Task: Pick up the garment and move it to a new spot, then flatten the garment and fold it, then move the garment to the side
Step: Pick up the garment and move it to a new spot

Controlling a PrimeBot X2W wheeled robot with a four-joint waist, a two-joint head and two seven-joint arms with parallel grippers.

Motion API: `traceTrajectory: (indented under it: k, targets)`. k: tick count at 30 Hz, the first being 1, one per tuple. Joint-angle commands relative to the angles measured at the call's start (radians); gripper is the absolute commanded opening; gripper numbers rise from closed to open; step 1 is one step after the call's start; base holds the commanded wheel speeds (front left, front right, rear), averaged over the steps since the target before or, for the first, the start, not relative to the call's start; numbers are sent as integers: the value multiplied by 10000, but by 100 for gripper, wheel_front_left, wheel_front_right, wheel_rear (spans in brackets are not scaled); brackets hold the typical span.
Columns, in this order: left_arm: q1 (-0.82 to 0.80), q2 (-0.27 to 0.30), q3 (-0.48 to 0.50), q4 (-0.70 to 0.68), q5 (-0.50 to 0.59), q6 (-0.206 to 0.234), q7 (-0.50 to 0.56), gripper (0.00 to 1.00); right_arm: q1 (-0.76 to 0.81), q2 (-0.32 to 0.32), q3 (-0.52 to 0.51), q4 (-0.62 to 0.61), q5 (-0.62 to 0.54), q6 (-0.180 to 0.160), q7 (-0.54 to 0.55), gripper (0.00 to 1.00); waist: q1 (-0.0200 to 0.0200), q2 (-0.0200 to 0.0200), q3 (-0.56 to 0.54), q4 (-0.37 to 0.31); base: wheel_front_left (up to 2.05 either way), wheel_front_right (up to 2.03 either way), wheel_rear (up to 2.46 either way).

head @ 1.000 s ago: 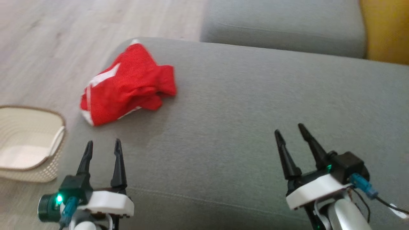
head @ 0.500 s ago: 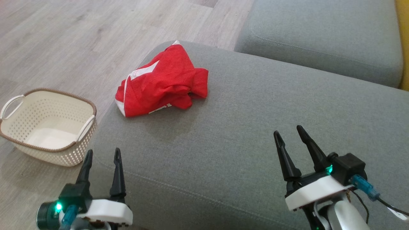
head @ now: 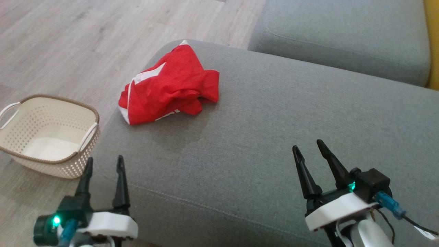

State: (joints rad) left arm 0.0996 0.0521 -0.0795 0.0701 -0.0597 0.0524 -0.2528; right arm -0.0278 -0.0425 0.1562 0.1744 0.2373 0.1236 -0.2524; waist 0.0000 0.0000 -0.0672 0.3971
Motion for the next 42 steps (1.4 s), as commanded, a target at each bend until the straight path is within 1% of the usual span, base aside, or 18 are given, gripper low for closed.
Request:
traceTrajectory:
  k: [1, 3, 5, 7, 10, 12, 14, 15, 16, 21, 23, 27, 28, 31, 36, 41, 42]
  targets:
    - [-591, -1, 469, -393, 10, -50, -90, 100, -393, -77, 180, -319, -61, 71, -93, 100, 0, 0, 124, -144, 0, 0, 0]
    - [-776, 37, 602, -359, -90, -166, -90, 100, -507, -77, 134, -383, -181, 71, -93, 100, 0, 0, 412, -292, 0, 0, 0]
    - [-1141, 117, 677, -229, -227, -409, -90, 100, -674, -77, 76, -442, -407, 71, -93, 100, 0, 0, 769, -434, 0, 0, 0]
    - [-1652, 250, 785, 20, -442, -729, -90, 100, -874, -77, 84, -542, -629, 71, -93, 100, 0, 0, 1169, -619, 0, 0, 0]
    - [-2571, 663, 791, 647, -769, -1297, -45, 100, -1257, -77, -1, -766, -932, 71, -93, 100, 0, 0, 1845, -935, 0, 0, 0]
    - [-3362, 914, 953, 1143, -1346, -1527, 335, 100, -1504, -77, -85, -923, -1100, 71, -84, 100, 0, 0, 2278, -1139, 0, 0, 0]
    - [-4189, 1225, 1037, 1560, -1936, -1677, 931, 100, -1719, -77, -110, -1100, -1271, 71, -55, 100, 0, 0, 2670, -1337, 0, 0, 0]
    - [-4596, 1409, 1076, 1751, -2210, -1720, 1265, 100, -1824, -77, -99, -1196, -1350, 71, -17, 100, 0, 0, 2882, -1451, 0, 0, 0]
    - [-4596, 1409, 1076, 1751, -2210, -1720, 1265, 100, -1824, -77, -99, -1196, -1350, 71, -17, 100, 0, 0, 2882, -1451, 0, 0, 0]
    - [-6522, 2484, 797, 2803, -2954, -1812, 2731, 100, -2224, -77, -165, -1650, -1637, 71, 124, 100, 0, 0, 3692, -1865, 0, 0, 0]
    - [-7192, 2862, 584, 3276, -3057, -1821, 3118, 100, -2338, -77, -158, -1793, -1693, 71, 166, 100, 0, 0, 3941, -2012, 0, 0, 0]
    - [-8356, 3313, 112, 4294, -3605, -1827, 3901, 100, -2546, -77, -85, -1989, -1789, 71, 229, 100, 0, 0, 4356, -2293, 0, 0, 0]
    - [-8841, 3579, -180, 4760, -3757, -1828, 4129, 100, -2637, -77, -46, -2063, -1816, 71, 244, 100, 0, 0, 4524, -2432, 0, 0, 0]
    - [-9465, 3968, -583, 5486, -3785, -1829, 4322, 100, -2769, -77, -23, -2158, -1811, 71, 246, 100, 0, 0, 4763, -2641, 0, 0, 0]
    - [-10268, 4299, -1041, 6700, -4014, -1830, 4656, 100, -2860, -77, -36, -2211, -1809, 71, 197, 100, 0, 0, 5054, -2895, 0, 0, 0]
    - [-10805, 4343, -1305, 7795, -4312, -1830, 4832, 100, -2901, -77, -55, -2211, -1891, 71, 146, 100, 0, 0, 5204, -3016, 0, 0, 0]
    - [-10885, 4338, -1362, 7973, -4380, -1830, 4852, 42, -2912, -77, -71, -2210, -1891, 71, 138, 100, 0, 0, 5215, -3026, 0, 0, 0]
